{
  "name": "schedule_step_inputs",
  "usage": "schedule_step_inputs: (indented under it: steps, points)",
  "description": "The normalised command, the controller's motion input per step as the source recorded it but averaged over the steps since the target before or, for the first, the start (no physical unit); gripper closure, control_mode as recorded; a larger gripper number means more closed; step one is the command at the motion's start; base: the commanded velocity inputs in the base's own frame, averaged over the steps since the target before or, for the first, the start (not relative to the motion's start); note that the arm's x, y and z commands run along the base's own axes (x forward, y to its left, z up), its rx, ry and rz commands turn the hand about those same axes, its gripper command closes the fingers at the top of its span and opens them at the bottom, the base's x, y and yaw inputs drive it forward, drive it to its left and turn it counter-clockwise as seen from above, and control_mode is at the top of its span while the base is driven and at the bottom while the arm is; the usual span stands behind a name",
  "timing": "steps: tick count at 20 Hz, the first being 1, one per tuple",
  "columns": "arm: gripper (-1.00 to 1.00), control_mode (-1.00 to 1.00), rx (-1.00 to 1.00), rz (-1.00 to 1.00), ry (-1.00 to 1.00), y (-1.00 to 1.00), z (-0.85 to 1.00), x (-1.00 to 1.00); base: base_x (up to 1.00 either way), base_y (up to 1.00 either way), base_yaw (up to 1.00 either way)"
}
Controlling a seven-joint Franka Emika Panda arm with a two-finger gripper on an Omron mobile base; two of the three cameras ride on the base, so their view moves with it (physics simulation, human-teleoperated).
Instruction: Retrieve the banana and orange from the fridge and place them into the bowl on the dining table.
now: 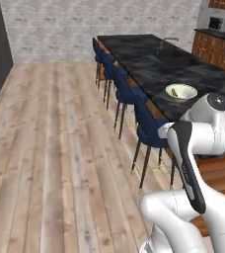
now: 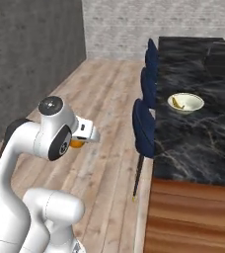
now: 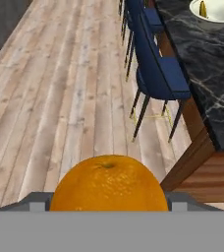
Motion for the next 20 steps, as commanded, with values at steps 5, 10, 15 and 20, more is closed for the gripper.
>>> schedule_step_inputs:
  steps: [5, 10, 15, 20]
  points:
    - [1.00, 1.00, 0.00, 0.00, 0.00, 0.00, 0.00, 0.00, 0.53, 0.86, -0.69]
    - [1.00, 1.00, 0.00, 0.00, 0.00, 0.00, 0.00, 0.00, 0.48, 0.83, -0.68]
    - [1.00, 1.00, 0.00, 0.00, 0.00, 0.00, 0.00, 0.00, 0.48, 0.87, -0.68]
    - [1.00, 1.00, 0.00, 0.00, 0.00, 0.00, 0.00, 0.00, 0.51, 0.98, -0.64]
